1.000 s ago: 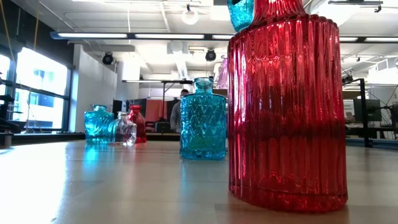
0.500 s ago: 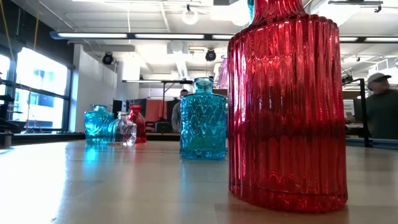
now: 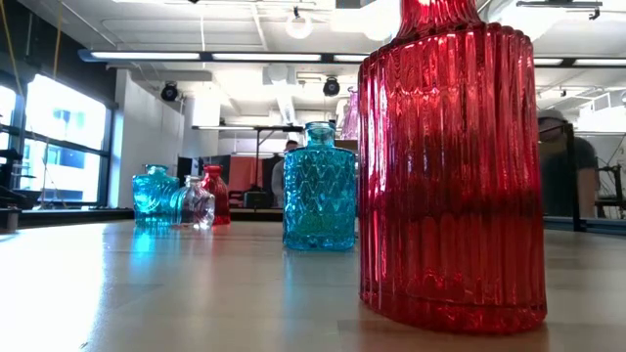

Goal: Sort vases onto shelf
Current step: Put the bottom left blue vase on the shelf

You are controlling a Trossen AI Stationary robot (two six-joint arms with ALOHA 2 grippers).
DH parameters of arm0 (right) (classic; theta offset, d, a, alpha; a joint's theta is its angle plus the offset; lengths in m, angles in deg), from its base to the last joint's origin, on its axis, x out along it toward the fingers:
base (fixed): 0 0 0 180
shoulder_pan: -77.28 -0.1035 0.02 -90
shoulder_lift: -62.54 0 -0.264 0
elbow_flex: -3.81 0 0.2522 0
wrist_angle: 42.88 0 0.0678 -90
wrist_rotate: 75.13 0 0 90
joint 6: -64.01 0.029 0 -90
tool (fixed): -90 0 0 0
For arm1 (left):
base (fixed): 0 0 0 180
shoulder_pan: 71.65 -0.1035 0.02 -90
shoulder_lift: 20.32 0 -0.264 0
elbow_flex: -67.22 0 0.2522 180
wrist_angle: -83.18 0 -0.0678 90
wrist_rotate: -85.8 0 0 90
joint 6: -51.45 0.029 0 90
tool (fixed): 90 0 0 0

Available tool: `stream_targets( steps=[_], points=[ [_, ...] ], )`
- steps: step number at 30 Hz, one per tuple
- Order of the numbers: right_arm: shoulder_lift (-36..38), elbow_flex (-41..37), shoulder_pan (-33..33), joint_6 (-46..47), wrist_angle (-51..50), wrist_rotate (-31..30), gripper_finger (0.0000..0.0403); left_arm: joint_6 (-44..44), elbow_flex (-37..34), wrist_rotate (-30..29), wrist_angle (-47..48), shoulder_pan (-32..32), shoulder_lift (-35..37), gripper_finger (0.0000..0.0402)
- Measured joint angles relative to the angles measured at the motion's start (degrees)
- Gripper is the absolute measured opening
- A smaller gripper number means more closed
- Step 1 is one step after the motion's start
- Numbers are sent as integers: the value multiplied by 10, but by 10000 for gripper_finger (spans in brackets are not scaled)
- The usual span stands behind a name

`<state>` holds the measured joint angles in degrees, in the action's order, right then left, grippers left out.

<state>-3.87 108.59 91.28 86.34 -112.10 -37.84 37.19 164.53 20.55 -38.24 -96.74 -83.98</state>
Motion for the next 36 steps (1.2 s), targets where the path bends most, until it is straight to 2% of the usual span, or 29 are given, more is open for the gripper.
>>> stream_targets(
  steps=[11, 15, 20, 26, 29, 32, 36],
  points=[
    [36, 0, 71, -33, 31, 2, 287, -5, 0, 0, -37, -47, 0, 127],
    [45, 0, 99, -66, 50, 29, 287, -12, 0, 0, -47, -60, 0, 127],
    [62, 0, 135, -109, 83, 84, 287, -21, 0, 0, -57, -75, 0, 127],
    [91, 0, 182, -155, 142, 218, 287, -22, 0, 0, -58, -89, 0, 127],
    [103, 0, 204, -170, 158, 265, 287, -22, 0, 0, -58, -93, 0, 127],
    [115, 0, 227, -174, 160, 289, 287, -22, 0, 0, -57, -96, 0, 127],
    [129, 0, 250, -173, 150, 292, 287, -22, 0, 0, -57, -98, 0, 127]
  ],
)
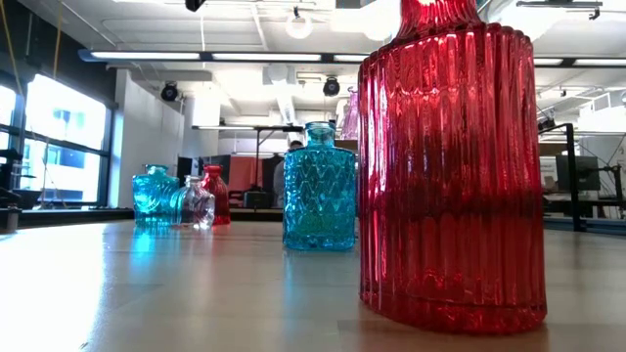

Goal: Sort vases onto shelf
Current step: Put the bottom left blue vase on the shelf

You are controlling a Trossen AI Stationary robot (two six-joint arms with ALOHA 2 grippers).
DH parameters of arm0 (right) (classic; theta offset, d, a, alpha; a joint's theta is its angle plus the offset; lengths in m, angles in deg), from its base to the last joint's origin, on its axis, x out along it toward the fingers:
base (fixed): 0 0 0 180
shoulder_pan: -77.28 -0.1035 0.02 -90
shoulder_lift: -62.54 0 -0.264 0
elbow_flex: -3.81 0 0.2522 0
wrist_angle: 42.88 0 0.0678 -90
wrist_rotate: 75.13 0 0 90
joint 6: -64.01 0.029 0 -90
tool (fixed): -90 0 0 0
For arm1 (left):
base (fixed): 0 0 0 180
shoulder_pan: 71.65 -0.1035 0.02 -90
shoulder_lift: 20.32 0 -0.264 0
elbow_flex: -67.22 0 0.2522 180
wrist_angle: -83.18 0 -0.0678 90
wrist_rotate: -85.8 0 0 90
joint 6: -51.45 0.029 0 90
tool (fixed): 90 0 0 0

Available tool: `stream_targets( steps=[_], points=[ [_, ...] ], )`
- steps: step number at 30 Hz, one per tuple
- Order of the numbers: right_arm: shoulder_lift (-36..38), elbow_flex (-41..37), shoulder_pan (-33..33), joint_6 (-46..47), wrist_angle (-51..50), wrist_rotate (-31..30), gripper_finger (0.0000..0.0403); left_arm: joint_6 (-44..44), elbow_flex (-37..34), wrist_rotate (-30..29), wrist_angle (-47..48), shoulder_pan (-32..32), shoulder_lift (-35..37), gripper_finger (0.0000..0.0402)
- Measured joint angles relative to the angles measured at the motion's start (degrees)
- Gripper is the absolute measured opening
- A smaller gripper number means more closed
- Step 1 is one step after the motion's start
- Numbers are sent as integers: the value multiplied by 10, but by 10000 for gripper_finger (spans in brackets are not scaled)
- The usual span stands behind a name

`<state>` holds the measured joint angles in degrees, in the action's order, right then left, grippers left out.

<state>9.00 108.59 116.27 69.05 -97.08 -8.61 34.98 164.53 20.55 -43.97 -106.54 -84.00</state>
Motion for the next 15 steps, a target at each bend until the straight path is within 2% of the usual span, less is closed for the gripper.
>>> stream_targets(
  steps=[9, 15],
  points=[
    [-17, 0, 5, 47, -98, -2, 287, 0, 0, 0, 0, 0, -1, 127],
    [-35, 0, -2, 53, -103, -7, 287, 0, 0, 0, 0, 0, -1, 127]
  ],
)
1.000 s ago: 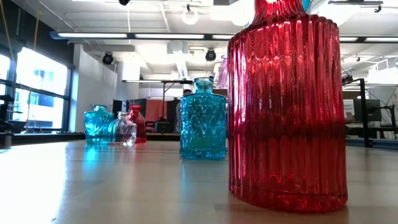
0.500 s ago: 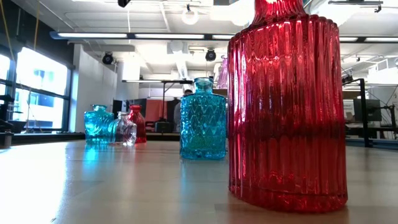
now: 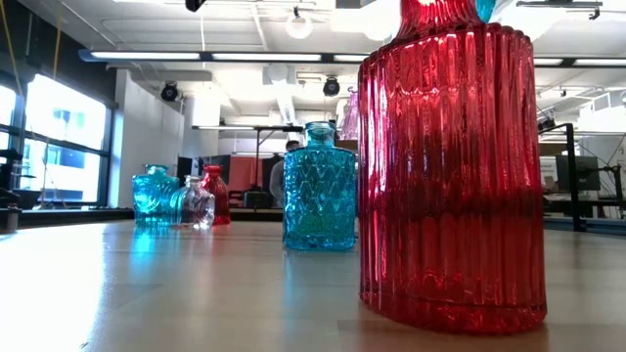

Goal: Sort vases onto shelf
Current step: Put the bottom left blue vase on the shelf

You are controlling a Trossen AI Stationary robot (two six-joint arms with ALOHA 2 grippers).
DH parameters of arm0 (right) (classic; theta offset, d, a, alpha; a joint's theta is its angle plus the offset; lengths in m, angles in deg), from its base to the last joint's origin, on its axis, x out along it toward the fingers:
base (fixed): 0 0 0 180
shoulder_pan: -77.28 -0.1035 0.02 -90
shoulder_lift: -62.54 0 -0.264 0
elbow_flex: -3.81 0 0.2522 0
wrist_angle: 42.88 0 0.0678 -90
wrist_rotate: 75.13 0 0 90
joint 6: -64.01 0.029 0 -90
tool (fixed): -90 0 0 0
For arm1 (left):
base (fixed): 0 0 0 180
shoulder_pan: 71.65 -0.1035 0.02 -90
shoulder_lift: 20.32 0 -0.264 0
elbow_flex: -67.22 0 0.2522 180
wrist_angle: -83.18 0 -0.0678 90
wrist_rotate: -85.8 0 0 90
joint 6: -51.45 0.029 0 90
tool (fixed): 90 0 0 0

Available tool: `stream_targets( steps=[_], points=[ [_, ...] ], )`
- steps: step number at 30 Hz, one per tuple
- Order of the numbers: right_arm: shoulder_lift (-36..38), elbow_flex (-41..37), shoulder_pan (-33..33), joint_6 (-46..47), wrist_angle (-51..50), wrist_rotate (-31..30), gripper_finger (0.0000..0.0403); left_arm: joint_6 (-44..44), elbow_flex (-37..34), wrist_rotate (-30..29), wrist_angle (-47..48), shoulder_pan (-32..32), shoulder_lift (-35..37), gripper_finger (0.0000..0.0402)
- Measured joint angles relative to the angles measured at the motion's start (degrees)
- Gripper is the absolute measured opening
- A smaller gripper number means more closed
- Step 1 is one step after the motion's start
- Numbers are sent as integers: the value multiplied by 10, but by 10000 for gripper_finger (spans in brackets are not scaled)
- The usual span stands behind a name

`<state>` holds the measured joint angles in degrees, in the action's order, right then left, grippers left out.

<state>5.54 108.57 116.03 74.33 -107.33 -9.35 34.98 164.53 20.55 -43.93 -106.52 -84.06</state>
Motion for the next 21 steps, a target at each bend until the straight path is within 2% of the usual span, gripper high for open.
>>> stream_targets(
  steps=[10, 14, 21],
  points=[
    [-2, -3, -20, 0, -21, -29, 287, 0, 0, 0, 0, 0, 0, 127],
    [27, -78, -25, 17, 7, -37, 287, 0, 0, 0, 0, 0, 0, 127],
    [110, -225, -25, 30, 157, -9, 287, -14, 0, 0, 0, 0, 0, 127]
  ],
)
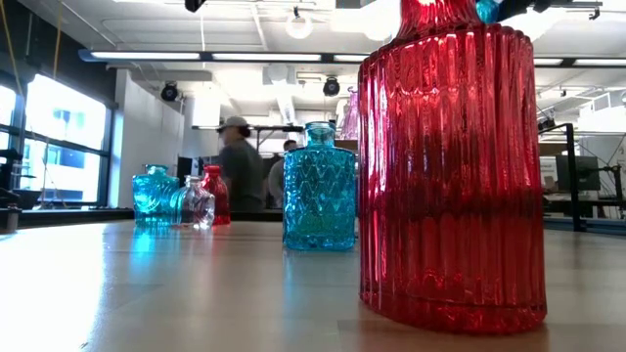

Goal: Sort vases onto shelf
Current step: Put the bottom left blue vase on the shelf

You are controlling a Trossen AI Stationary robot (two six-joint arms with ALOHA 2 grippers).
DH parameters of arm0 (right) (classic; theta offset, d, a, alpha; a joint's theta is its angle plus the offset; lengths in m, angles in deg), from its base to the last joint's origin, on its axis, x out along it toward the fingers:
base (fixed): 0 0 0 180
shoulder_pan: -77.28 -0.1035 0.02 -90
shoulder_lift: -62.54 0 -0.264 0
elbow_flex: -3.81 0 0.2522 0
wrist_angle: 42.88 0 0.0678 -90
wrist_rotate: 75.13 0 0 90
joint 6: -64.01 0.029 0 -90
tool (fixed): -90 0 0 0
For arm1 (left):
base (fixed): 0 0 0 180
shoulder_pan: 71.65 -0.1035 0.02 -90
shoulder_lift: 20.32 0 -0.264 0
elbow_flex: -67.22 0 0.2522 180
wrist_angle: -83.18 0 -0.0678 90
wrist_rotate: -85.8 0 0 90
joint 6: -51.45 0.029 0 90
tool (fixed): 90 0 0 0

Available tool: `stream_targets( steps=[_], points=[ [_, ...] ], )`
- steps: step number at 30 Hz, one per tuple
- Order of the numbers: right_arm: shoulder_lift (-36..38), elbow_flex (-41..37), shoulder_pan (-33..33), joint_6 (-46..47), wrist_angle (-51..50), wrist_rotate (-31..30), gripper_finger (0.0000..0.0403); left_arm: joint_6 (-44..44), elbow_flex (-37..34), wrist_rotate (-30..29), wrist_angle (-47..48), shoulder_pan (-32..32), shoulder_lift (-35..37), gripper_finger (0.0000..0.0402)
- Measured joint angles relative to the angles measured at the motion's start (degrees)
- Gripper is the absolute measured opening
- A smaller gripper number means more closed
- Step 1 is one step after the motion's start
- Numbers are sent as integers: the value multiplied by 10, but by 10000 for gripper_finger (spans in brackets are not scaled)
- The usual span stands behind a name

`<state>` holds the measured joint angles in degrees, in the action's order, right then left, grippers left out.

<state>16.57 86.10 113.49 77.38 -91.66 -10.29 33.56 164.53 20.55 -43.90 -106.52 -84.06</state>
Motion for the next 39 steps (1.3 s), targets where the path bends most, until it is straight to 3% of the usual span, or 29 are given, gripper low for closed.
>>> stream_targets(
  steps=[11, 19, 27, 39],
  points=[
    [16, -138, 0, 55, 91, 2, 287, 0, 0, 0, 0, 0, 0, 127],
    [-11, -179, -18, 82, 112, -4, 287, 0, 0, 0, 0, 0, 0, 127],
    [-75, -179, -56, 90, 137, -104, 287, 0, 0, 0, 0, 0, 0, 127],
    [-148, -179, -75, 152, 136, -190, 287, 0, 0, 0, 0, 0, 0, 127]
  ],
)
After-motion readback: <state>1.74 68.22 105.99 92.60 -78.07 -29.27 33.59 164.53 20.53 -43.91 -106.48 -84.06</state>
